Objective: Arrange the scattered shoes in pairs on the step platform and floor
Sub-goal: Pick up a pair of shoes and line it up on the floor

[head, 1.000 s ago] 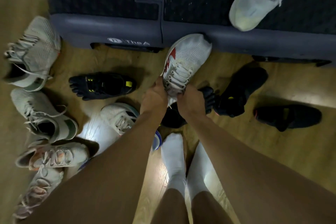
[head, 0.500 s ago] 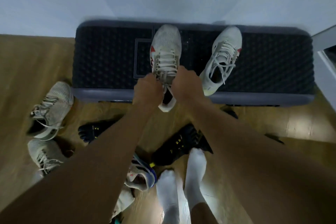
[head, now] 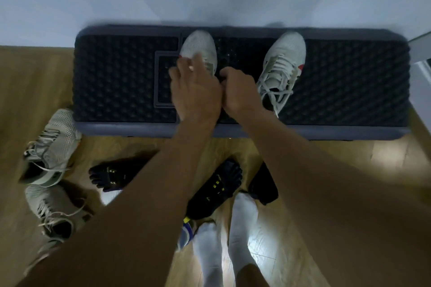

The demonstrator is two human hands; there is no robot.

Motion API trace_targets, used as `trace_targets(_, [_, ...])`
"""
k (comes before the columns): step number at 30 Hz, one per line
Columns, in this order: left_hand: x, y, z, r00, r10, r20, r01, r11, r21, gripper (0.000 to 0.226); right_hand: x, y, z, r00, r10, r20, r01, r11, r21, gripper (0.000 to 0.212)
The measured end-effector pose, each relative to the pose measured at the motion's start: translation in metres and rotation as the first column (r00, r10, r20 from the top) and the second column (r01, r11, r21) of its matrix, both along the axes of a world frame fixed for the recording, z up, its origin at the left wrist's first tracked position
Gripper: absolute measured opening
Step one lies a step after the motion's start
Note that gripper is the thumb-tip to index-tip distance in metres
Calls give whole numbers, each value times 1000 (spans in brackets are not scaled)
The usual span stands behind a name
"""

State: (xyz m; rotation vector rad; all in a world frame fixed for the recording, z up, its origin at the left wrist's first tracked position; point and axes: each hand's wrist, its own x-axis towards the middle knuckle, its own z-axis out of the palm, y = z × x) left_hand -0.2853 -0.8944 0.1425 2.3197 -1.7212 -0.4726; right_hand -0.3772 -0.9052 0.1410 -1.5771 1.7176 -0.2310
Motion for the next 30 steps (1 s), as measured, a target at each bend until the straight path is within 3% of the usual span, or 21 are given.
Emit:
trace_targets(2, [-30, -6, 3, 981, -82, -176, 89, 996, 29, 44, -29, 3, 10, 996, -88, 3, 88, 986, -144, 26])
trace_targets(5, [-75, -14, -4, 917, -122, -380, 225, 945, 238, 35, -78, 12, 14, 965, -262, -18, 241, 912, -332, 30])
trace_targets(7, [-93, -16, -13, 940, -153, -304, 272, 876, 398, 30, -103, 19, 2, 946, -310, -92, 297, 946, -133, 39])
trace_targets(9, [-99, -17, -19, 969, -161, -186, 233, 841, 489, 29, -111, 25, -16, 967, -228, -117, 251, 932, 262, 35])
trace_targets(10, [-99, -16, -21, 976, -157, -150, 212, 843, 495, 28, -110, 28, -25, 973, -210, -96, 231, 895, 382, 28])
trace_targets(11, [-98, -15, -24, 979, -154, -134, 200, 854, 479, 27, -107, 30, -31, 972, -220, -80, 233, 883, 406, 25])
trace_targets(14, [-90, -8, -27, 979, -152, -138, 195, 897, 398, 18, -91, 27, -38, 949, -301, -99, 316, 893, 321, 28])
trace_targets(17, [-64, 4, -29, 990, -94, -107, 126, 928, 351, 15, -67, 24, -31, 959, -258, -115, 278, 930, 239, 28])
trace_targets(19, [-44, 10, -25, 996, -30, -86, 58, 938, 342, 14, -49, 20, -25, 973, -198, -116, 220, 948, 232, 29])
trace_targets(22, [-22, 14, -18, 997, -63, -48, 75, 934, 349, 22, -26, 19, -22, 972, -166, -165, 206, 941, 269, 36])
trace_targets(24, [-9, 20, -12, 998, -43, -41, 52, 970, 237, 21, -20, 19, -23, 961, -166, -223, 225, 935, 275, 36])
trace_targets(27, [12, 31, -5, 977, 200, -73, -203, 979, -26, 17, -20, 20, -27, 953, -131, -273, 197, 953, 230, 29])
trace_targets(28, [21, 34, -8, 954, 292, -65, -291, 956, 19, 27, -23, 20, -29, 953, -116, -280, 179, 960, 214, 28])
trace_targets(30, [39, 35, -18, 903, 414, -117, -351, 866, 355, 42, -27, 19, -31, 954, -74, -290, 138, 969, 205, 23])
